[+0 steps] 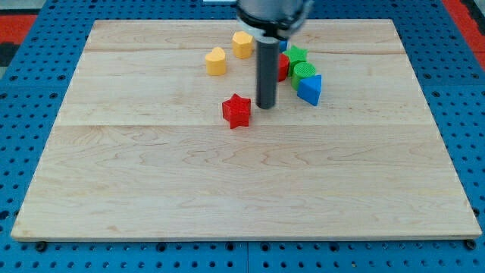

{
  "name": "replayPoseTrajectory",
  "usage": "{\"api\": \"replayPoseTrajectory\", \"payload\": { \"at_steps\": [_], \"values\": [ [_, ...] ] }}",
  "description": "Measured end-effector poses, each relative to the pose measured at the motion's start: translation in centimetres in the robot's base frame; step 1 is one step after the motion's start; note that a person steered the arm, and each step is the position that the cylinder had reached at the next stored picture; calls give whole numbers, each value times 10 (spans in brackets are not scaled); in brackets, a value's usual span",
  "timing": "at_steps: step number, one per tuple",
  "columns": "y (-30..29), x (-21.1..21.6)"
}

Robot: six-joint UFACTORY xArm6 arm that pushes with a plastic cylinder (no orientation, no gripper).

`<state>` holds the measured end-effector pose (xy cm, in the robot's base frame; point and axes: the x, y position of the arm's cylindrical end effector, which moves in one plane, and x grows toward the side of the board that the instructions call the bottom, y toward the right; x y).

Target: Place the red star diagonally bottom left to the yellow heart

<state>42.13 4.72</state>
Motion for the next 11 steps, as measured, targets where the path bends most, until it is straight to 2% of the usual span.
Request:
{"api": "replayPoseTrajectory", "payload": {
  "at_steps": [1,2,4,5,8,11],
  "values": [
    [-9,52],
    [-30,51],
    [-45,15],
    [-67,15],
    [-61,7],
    [-106,-14]
  ]
}}
